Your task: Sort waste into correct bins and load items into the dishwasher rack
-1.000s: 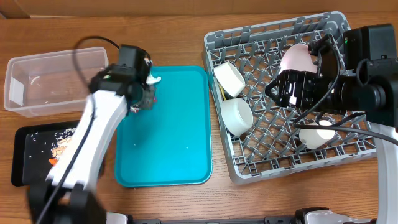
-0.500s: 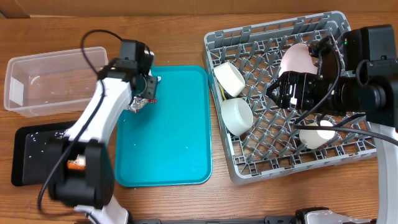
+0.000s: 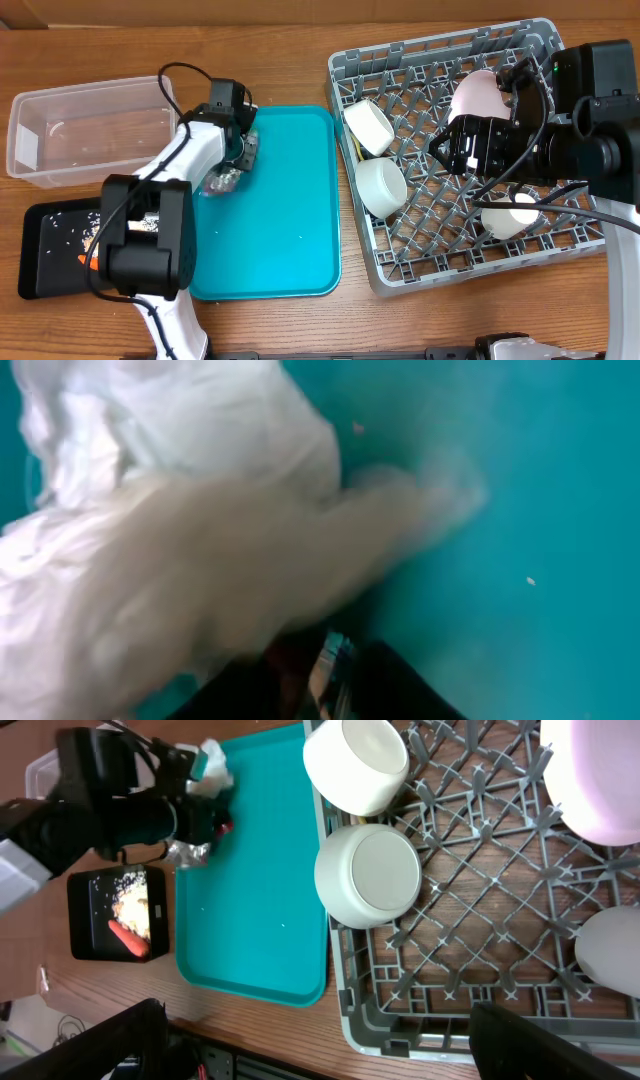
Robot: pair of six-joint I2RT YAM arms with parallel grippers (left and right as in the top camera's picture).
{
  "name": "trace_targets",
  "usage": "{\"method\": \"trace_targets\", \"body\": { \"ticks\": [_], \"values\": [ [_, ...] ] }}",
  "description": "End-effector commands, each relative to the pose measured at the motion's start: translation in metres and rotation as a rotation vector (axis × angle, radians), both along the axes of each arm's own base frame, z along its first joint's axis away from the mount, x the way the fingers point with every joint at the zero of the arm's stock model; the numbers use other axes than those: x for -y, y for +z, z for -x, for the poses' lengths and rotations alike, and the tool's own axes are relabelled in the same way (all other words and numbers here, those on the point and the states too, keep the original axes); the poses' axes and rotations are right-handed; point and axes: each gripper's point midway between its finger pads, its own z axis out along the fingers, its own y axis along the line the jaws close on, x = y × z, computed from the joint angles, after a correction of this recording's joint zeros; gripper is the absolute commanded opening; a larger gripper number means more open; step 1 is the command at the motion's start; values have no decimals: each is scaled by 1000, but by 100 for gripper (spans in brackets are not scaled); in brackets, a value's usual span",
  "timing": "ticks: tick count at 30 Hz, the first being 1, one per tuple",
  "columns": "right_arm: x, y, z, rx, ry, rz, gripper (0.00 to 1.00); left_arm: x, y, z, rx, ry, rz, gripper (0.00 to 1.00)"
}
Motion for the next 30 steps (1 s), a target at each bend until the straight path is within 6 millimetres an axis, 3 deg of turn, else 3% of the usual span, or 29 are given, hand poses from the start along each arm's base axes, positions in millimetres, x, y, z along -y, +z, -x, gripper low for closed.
{"method": "trace_targets", "body": {
  "ticks": [1,5,8,16,19,23,29,30],
  "values": [
    [0,1,0,9,7,8,100,2,-16,11,-63,-19,-8,24],
    [0,1,1,6,6,8,100,2,-1,16,-67,35,8,8],
    [0,0,2,0,7,9,100,7,20,23,-79,57,47,4],
    [0,0,3,-4,7,9,100,-6,113,27,54,81,20,4],
    [0,0,4,-7,7,9,100,-31,148,17,182,138,-50,4],
    [1,-1,5,-12,6,10,100,-87,178,-5,341,274,-166,4],
    [1,-1,5,-14,6,10,100,-148,172,-34,426,332,-76,4],
    [1,-1,5,-14,6,10,100,-156,168,-37,434,343,-53,11]
  ]
}}
